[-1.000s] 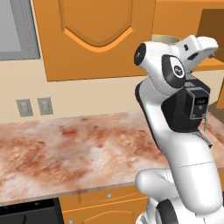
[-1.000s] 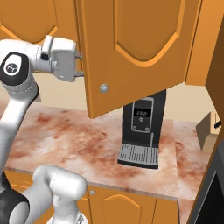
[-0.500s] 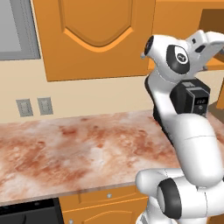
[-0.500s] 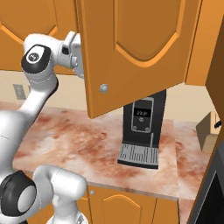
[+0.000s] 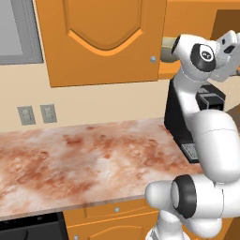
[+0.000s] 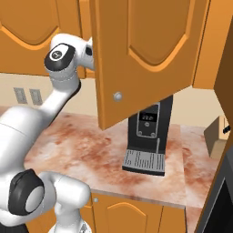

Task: Move the bowls from the cabinet to the plates on the dining table.

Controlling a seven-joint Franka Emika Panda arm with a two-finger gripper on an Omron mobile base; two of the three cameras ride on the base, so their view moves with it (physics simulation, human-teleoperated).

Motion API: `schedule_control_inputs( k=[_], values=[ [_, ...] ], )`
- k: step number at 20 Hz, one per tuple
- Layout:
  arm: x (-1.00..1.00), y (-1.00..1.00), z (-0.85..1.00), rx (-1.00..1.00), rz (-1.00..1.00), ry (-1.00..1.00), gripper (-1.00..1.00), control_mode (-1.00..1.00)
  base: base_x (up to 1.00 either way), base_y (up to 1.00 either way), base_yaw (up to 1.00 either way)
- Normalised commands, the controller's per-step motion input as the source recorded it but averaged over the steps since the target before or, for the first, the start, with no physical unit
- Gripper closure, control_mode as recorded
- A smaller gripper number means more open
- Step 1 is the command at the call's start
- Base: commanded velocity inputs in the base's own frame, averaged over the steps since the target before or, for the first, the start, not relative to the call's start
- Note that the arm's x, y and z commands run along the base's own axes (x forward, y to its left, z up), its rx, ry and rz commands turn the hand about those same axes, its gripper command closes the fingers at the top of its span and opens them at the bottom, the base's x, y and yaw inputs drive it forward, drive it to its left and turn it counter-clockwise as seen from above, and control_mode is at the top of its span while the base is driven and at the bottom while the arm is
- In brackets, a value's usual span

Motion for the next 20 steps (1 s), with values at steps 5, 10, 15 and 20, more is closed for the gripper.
schedule_control_inputs(
  k=[5,10,15,20],
  values=[
    [-0.29,-0.55,-0.01,0.00,-0.13,0.00,-1.00,-1.00,0.00,0.00,0.00],
    [-0.14,-0.54,-0.06,0.01,-0.11,0.00,-1.00,-1.00,0.00,0.00,0.00],
    [0.02,-0.32,-0.05,0.02,-0.04,0.00,-1.00,-1.00,0.00,0.00,0.00],
    [0.01,-0.30,-0.07,0.07,0.00,-0.01,-1.00,-1.00,0.00,0.00,0.00]
  ],
)
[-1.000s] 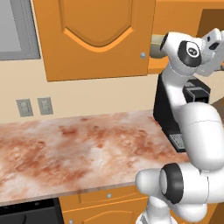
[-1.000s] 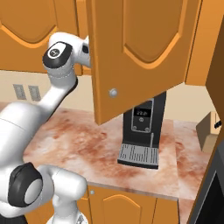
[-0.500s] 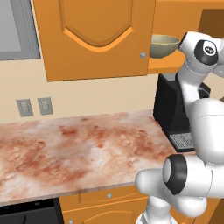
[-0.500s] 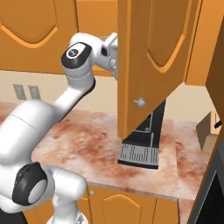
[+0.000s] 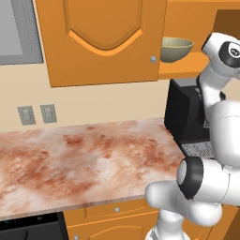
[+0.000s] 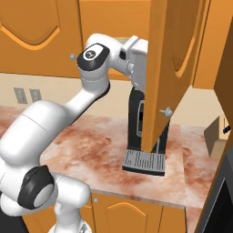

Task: Move the bowls from the cabinet to the plates on the dining table.

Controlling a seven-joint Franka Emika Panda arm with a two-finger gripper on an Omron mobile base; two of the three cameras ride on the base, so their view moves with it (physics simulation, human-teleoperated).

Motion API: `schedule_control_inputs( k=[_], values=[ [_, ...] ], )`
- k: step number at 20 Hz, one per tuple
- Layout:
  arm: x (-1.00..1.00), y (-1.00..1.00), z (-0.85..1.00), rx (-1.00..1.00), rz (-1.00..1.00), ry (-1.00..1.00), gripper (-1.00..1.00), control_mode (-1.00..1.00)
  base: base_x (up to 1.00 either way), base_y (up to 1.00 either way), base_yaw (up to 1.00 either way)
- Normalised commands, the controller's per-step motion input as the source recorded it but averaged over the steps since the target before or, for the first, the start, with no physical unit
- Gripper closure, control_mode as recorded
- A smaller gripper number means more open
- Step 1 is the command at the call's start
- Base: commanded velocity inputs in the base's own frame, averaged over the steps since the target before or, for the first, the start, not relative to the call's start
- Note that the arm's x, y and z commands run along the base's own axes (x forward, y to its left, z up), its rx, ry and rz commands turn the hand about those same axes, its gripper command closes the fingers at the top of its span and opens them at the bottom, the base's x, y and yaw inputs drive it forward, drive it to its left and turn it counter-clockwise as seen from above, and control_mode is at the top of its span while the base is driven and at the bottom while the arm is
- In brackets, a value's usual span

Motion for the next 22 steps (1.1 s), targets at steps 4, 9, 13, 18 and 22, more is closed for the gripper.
schedule_control_inputs(
  k=[4,9,13,18,22],
  values=[
    [0.00,-0.38,-0.05,0.07,0.00,0.00,-1.00,-1.00,0.00,0.00,0.00],
    [0.00,-0.35,-0.05,0.05,0.00,0.00,-1.00,-1.00,0.00,0.00,0.00],
    [0.00,-0.34,-0.04,0.03,0.00,0.00,-1.00,-1.00,0.00,0.00,0.00],
    [0.00,-0.35,-0.02,0.04,0.00,0.00,-1.00,-1.00,0.00,0.00,0.00],
    [-0.01,-0.40,-0.01,0.06,0.00,0.00,-1.00,-1.00,0.00,0.00,0.00]
  ],
)
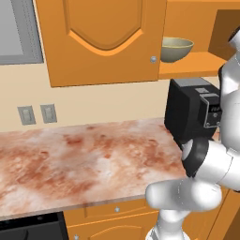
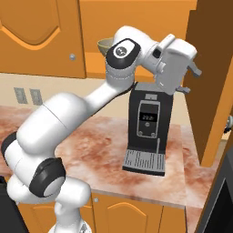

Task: Move the bowls from the cabinet to the plates on the dining table.

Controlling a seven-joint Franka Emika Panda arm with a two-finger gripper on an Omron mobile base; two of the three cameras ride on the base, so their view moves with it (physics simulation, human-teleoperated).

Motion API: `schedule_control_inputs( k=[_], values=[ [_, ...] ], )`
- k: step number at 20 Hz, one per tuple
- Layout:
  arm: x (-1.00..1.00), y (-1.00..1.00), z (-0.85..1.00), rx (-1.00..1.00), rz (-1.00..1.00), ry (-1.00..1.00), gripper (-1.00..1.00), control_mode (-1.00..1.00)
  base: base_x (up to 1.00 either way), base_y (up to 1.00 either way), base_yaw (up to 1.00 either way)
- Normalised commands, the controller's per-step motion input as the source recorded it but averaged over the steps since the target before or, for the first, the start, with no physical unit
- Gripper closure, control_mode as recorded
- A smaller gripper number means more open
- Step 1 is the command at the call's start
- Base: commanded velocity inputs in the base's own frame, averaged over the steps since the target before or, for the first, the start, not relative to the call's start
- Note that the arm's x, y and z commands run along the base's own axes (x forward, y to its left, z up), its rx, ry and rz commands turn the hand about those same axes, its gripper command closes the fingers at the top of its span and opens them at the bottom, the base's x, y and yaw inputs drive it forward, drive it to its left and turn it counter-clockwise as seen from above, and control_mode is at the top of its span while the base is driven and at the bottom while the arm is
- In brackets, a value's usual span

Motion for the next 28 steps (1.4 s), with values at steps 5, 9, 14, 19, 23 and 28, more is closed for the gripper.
schedule_control_inputs(
  k=[5,9,14,19,23,28],
  values=[
    [-0.02,-0.32,-0.04,0.05,0.02,-0.03,-1.00,-1.00,0.00,0.00,0.00],
    [-0.13,0.06,-0.12,0.02,0.04,-0.13,-1.00,-1.00,0.00,0.00,0.00],
    [-0.21,0.27,-0.08,0.02,0.03,-0.17,-1.00,-1.00,0.00,0.00,0.00],
    [-0.17,0.44,-0.05,0.01,0.04,-0.11,-1.00,-1.00,0.00,0.00,0.00],
    [-0.16,0.60,-0.05,0.00,0.08,-0.10,-1.00,-1.00,0.00,0.00,0.00],
    [-0.13,0.57,-0.01,0.00,0.13,-0.08,-1.00,-1.00,0.00,0.00,0.00]
  ],
)
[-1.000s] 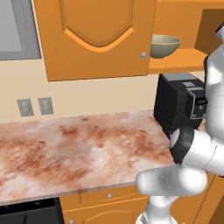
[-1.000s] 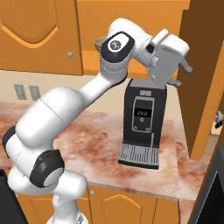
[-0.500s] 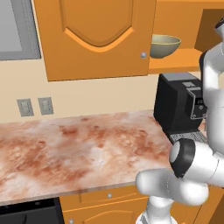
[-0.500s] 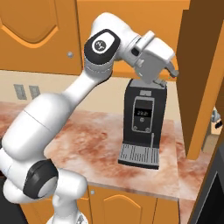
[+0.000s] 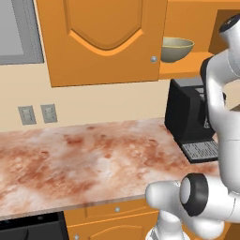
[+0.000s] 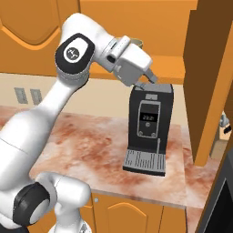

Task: Move the bowls from the cabinet to the plates on the dining table.

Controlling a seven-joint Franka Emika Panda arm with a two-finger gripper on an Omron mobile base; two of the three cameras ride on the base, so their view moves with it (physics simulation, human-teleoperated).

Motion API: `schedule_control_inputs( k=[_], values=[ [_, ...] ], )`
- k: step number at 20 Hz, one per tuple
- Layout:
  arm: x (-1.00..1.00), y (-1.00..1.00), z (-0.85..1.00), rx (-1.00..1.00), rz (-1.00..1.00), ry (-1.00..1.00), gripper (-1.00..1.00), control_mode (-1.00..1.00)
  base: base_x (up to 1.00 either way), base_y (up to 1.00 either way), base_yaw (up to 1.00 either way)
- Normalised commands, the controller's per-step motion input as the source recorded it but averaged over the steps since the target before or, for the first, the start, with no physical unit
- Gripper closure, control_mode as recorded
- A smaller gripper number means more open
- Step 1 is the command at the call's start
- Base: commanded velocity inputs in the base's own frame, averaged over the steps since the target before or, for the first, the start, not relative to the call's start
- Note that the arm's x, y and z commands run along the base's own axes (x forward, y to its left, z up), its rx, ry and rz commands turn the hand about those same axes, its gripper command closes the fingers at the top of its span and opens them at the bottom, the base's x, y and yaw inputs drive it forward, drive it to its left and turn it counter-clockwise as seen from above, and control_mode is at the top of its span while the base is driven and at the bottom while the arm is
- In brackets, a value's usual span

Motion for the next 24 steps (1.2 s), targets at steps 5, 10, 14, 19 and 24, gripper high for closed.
schedule_control_inputs(
  k=[5,10,14,19,24],
  values=[
    [-0.08,0.50,0.00,0.02,0.17,-0.04,-1.00,-1.00,0.00,0.00,0.00],
    [-0.06,0.46,-0.01,0.05,0.21,-0.03,-1.00,-1.00,0.00,0.00,0.00],
    [-0.02,0.46,0.00,0.05,0.21,-0.03,-1.00,-1.00,0.00,0.00,0.00],
    [0.00,0.46,0.00,0.06,0.20,-0.04,-1.00,-1.00,0.00,0.00,0.00],
    [-0.01,0.47,0.00,0.04,0.19,-0.07,-1.00,-1.00,0.00,0.00,0.00]
  ],
)
